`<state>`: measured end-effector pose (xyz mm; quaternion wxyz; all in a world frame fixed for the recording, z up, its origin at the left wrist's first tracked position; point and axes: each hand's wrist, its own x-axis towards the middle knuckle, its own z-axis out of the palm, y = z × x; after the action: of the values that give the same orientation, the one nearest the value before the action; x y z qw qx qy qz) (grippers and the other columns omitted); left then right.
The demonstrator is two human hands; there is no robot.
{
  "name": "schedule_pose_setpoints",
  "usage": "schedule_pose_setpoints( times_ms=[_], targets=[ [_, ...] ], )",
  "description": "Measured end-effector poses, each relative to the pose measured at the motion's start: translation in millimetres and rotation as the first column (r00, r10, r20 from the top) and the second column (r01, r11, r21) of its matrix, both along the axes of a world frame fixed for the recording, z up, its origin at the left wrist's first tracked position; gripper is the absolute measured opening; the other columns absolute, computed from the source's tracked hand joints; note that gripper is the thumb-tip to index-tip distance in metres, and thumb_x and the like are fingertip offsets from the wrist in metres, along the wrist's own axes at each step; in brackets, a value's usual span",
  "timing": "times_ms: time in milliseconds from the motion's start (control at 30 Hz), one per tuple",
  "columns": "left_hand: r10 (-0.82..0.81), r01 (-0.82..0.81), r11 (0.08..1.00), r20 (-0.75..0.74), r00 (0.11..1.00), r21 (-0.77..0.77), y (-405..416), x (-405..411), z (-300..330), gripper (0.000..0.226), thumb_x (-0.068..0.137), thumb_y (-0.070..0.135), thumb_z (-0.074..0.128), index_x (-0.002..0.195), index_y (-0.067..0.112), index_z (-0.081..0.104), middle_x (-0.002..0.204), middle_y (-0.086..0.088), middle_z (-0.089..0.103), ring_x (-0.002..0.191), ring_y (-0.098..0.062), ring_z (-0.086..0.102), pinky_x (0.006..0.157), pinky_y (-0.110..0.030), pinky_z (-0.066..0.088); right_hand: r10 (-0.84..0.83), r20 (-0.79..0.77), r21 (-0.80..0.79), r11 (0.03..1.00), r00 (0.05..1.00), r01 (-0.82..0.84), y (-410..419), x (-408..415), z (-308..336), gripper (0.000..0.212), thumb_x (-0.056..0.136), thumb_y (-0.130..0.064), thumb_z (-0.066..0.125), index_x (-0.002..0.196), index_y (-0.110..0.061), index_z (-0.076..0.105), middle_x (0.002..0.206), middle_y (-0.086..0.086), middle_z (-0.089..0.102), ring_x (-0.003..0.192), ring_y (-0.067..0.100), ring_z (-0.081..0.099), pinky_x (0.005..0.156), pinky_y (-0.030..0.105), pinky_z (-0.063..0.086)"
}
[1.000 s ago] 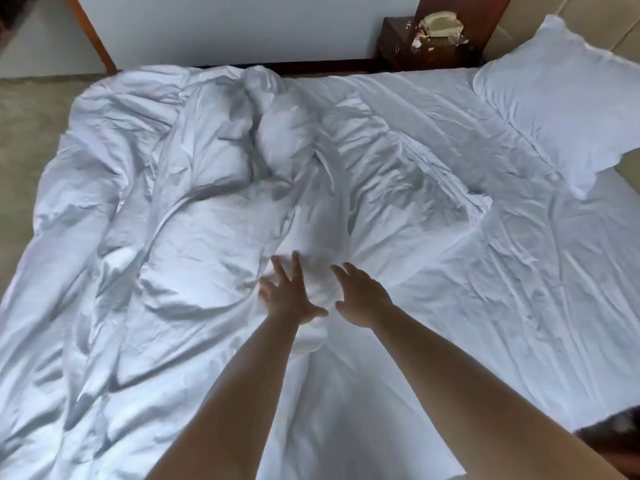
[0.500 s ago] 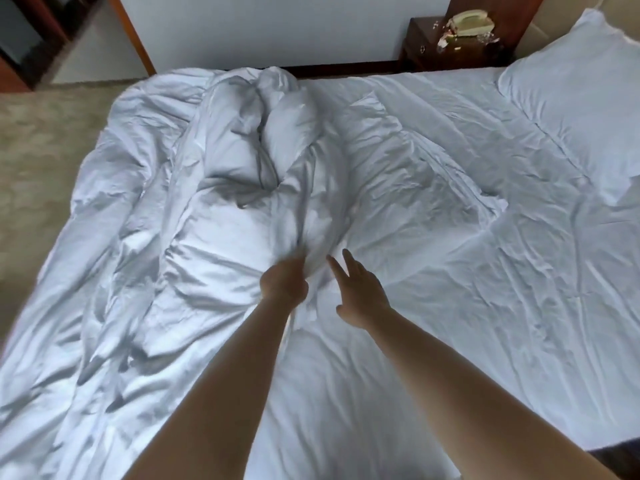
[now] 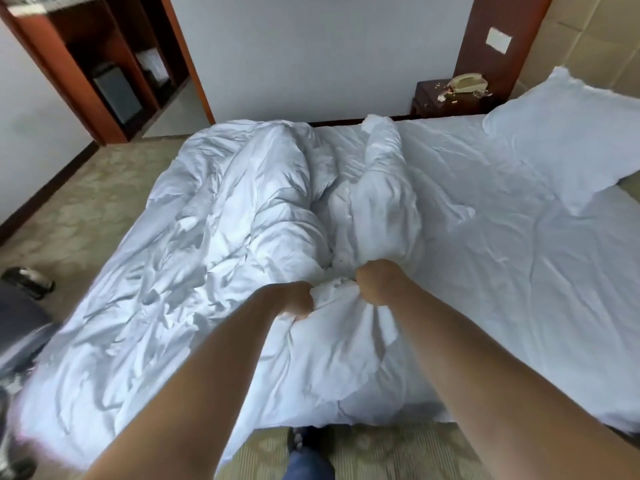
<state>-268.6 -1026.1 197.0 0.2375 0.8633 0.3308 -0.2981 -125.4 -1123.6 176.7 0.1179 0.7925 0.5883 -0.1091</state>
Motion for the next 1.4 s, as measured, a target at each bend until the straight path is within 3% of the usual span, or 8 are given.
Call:
schedule_pose_setpoints(
  times_ms=[133, 433, 533, 700, 833, 1000, 1167, 1400],
  targets=[
    [-0.067, 0.060, 0.989, 0.044, 0.997, 0.135, -32, 3, -14, 0.045, 0.096, 0.007, 0.041, 0.140, 0.000, 0.038, 0.143, -0.016, 0.042, 0.130, -0.029, 0.044, 0.101, -0.026, 0.035, -0.180, -0.128, -0.193, 0.969, 0.975, 0.154, -45, -2, -1, 0.037, 0.094, -0.018, 0.037, 0.122, -0.007, 0.058, 0.129, 0.010, 0.057, 0.117, 0.028, 0.056, 0.097, 0.036, 0.046],
    [-0.094, -0.086, 0.877, 0.345, 0.934, 0.472, -38, 28, -33, 0.029, 0.094, 0.021, 0.050, 0.122, 0.022, 0.055, 0.123, -0.004, 0.050, 0.115, -0.024, 0.052, 0.091, -0.035, 0.046, -0.407, -0.151, -0.137, 0.911, 0.901, 0.389, -72, 1, 17, 0.045, 0.090, -0.016, 0.036, 0.132, -0.010, 0.051, 0.135, 0.011, 0.053, 0.122, 0.029, 0.053, 0.099, 0.034, 0.043],
    [-0.028, -0.137, 0.941, 0.475, 0.880, 0.309, -46, 42, -40, 0.039, 0.092, 0.021, 0.053, 0.131, 0.020, 0.050, 0.131, -0.005, 0.051, 0.122, -0.023, 0.050, 0.100, -0.033, 0.042, -0.433, -0.138, 0.000, 0.899, 0.891, 0.438, -76, 8, 22, 0.041, 0.091, -0.016, 0.038, 0.130, -0.012, 0.052, 0.132, 0.010, 0.055, 0.121, 0.029, 0.053, 0.097, 0.033, 0.041],
    [-0.111, 0.098, 0.993, 0.262, 0.959, 0.063, -69, 57, -49, 0.112, 0.070, 0.044, 0.078, 0.151, 0.008, 0.009, 0.155, -0.009, 0.022, 0.140, -0.029, 0.027, 0.112, -0.041, 0.030, -0.386, -0.357, 0.295, 0.817, 0.850, 0.495, -70, 13, 28, 0.025, 0.088, -0.013, 0.045, 0.112, -0.011, 0.054, 0.113, 0.012, 0.063, 0.107, 0.032, 0.059, 0.084, 0.032, 0.043],
    [-0.020, -0.067, 0.973, 0.374, 0.927, 0.220, -59, 59, -41, 0.045, 0.089, 0.028, 0.055, 0.130, 0.010, 0.046, 0.133, -0.012, 0.052, 0.123, -0.028, 0.050, 0.099, -0.035, 0.041, -0.377, -0.422, 0.478, 0.681, 0.825, 0.555, -70, 21, 19, 0.028, 0.085, -0.023, 0.057, 0.112, -0.016, 0.057, 0.111, 0.008, 0.064, 0.109, 0.030, 0.056, 0.088, 0.033, 0.043],
    [0.345, -0.345, 0.933, 0.510, 0.788, -0.099, -51, 56, -38, 0.031, 0.082, 0.008, 0.052, 0.111, 0.000, 0.061, 0.112, -0.018, 0.064, 0.110, -0.031, 0.060, 0.087, -0.034, 0.049, -0.686, -0.475, -0.092, 0.662, 0.551, 0.744, -75, 27, -15, 0.095, 0.068, -0.061, 0.068, 0.145, -0.022, 0.027, 0.149, 0.009, 0.029, 0.137, 0.032, 0.028, 0.109, 0.046, 0.031],
    [0.396, -0.297, 0.910, 0.390, 0.831, -0.290, -43, 37, -34, 0.015, 0.083, -0.004, 0.044, 0.077, -0.002, 0.058, 0.064, -0.002, 0.049, 0.058, -0.012, 0.048, 0.040, -0.010, 0.034, -0.384, -0.276, -0.243, 0.915, 0.881, 0.323, -78, 7, -43, 0.124, 0.069, -0.023, 0.080, 0.151, -0.022, -0.012, 0.159, 0.002, -0.015, 0.148, 0.025, -0.006, 0.119, 0.050, 0.009],
    [0.195, -0.180, 0.963, 0.060, 0.979, -0.203, -42, 25, -20, 0.044, 0.091, -0.007, 0.035, 0.134, -0.009, 0.040, 0.117, -0.018, 0.056, 0.109, -0.029, 0.055, 0.068, -0.023, 0.048, -0.366, -0.283, -0.085, 0.930, 0.887, 0.357, -75, 1, -19, 0.037, 0.089, -0.021, 0.049, 0.125, -0.020, 0.058, 0.129, 0.008, 0.058, 0.119, 0.027, 0.054, 0.094, 0.031, 0.041]
  ],
)
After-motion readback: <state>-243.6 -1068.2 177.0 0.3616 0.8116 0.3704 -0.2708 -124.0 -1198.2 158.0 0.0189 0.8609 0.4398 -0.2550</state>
